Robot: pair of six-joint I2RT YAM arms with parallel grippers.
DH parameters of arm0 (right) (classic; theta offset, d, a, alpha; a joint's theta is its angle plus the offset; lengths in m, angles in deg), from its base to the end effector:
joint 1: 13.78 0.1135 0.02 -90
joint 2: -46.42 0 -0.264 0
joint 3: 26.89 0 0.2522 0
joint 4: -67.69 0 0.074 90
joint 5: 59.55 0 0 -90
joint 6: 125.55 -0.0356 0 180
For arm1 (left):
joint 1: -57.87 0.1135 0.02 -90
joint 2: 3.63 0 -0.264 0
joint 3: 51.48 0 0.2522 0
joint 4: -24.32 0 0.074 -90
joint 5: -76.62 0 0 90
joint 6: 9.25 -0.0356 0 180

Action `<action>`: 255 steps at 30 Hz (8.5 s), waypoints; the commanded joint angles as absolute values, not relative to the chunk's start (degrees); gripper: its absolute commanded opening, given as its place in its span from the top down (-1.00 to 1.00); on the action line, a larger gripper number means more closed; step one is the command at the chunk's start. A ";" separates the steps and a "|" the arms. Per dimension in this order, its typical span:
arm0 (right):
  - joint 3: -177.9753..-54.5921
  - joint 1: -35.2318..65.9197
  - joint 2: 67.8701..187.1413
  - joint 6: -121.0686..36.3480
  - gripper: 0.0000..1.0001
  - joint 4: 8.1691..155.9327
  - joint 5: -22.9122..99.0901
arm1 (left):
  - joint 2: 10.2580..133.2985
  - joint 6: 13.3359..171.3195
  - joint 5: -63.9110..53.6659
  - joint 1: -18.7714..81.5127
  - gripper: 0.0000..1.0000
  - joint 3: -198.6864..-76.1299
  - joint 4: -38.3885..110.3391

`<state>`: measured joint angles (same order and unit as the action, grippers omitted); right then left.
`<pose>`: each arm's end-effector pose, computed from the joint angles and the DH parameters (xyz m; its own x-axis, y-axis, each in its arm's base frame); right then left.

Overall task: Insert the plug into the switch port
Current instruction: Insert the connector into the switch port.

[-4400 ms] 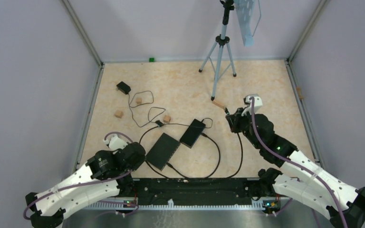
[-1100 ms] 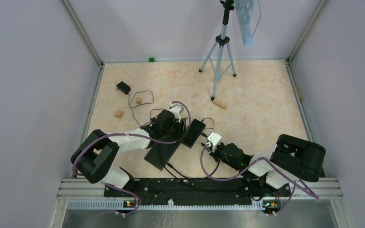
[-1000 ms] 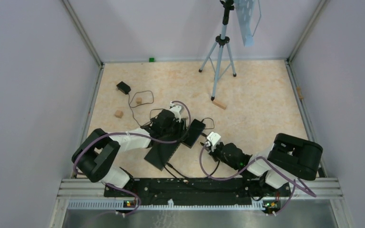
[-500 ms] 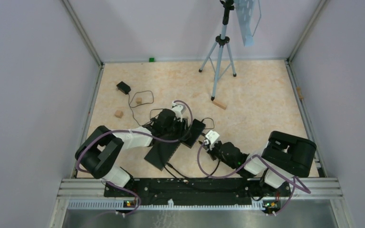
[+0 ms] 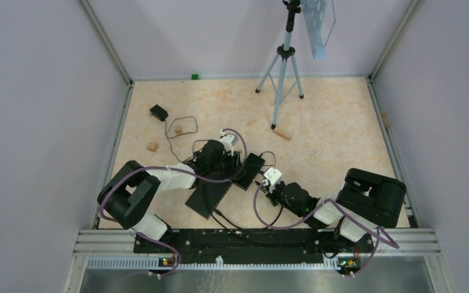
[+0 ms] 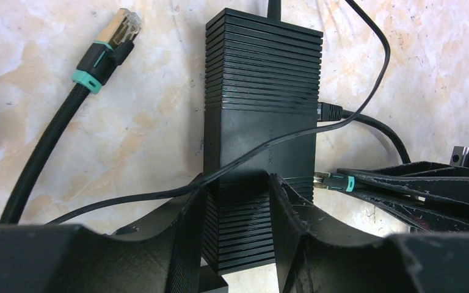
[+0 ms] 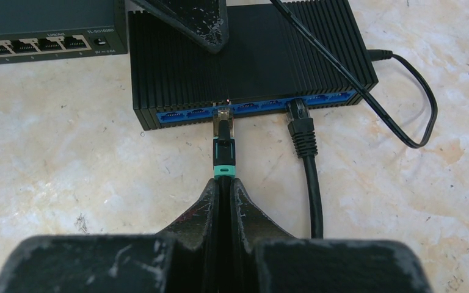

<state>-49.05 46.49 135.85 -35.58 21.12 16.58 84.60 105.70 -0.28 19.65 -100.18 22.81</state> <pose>0.1147 0.1837 0.1065 -0.1757 -0.3066 -0.9355 -0.7318 0.6763 -0.0842 0.2244 -0.1870 0.1499 -0.7521 0.0693 -0.6554 0.4694 0.7544 -0.4589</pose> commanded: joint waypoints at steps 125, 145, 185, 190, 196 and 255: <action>-54.39 39.39 128.88 -25.51 0.33 41.36 40.44 | 89.19 105.08 23.80 19.56 -0.18 -96.11 19.54; -71.70 39.13 107.78 -52.34 -0.35 81.87 26.67 | 85.48 104.68 18.99 28.03 -0.55 -103.53 27.16; -68.03 38.38 127.53 -37.48 0.34 64.41 30.25 | 71.31 107.16 16.08 29.70 -0.93 -98.42 26.87; -67.93 38.00 128.91 -38.90 0.39 62.78 30.20 | 76.00 107.93 20.22 29.66 -0.93 -97.94 25.23; -67.29 38.01 129.22 -39.29 0.40 62.01 31.57 | 81.33 108.17 23.41 29.02 -0.80 -97.18 21.97; -76.02 38.02 135.58 -31.74 1.00 58.62 29.93 | 99.45 103.42 30.09 18.33 0.41 -97.21 17.66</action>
<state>-70.91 37.92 131.72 -36.28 65.73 27.16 94.48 104.15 21.01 27.76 -99.85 8.60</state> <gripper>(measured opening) 0.047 0.410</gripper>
